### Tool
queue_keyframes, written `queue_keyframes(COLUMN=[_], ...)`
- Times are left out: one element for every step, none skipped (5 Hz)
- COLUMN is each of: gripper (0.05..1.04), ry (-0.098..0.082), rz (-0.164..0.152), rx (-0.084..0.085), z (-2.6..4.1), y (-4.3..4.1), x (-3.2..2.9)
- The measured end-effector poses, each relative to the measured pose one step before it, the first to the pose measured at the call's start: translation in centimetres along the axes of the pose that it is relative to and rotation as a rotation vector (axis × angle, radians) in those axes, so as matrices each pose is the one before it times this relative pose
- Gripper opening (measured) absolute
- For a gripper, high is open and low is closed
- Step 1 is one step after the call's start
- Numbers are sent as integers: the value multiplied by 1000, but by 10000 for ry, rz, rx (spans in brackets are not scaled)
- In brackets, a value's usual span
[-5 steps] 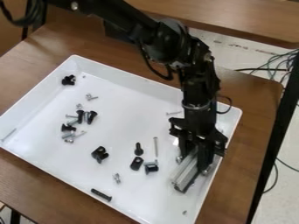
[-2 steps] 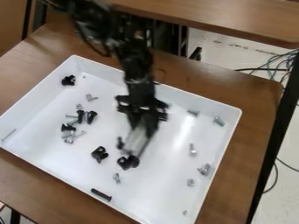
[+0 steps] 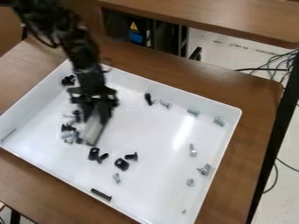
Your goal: Sweep into pile
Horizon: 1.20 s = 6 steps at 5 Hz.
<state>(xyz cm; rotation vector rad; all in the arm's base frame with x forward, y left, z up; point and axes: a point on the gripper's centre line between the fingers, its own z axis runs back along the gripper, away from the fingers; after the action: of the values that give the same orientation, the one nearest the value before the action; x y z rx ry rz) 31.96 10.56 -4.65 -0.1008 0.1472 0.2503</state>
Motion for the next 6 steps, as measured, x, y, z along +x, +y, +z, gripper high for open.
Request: queue_keyframes(gripper=[356, 356, 356, 356, 356, 356], ry=[56, -268, -739, -128, -122, 34], rz=[105, 156, -573, -1116, -1279, -568], rx=[210, 28, -191, -46, -39, -668], z=[784, 1711, 3144, 505, -3, -1130], y=[4714, 1032, -2929, -4631, -5590, -4890], x=[-443, -848, -643, -130, -234, -987])
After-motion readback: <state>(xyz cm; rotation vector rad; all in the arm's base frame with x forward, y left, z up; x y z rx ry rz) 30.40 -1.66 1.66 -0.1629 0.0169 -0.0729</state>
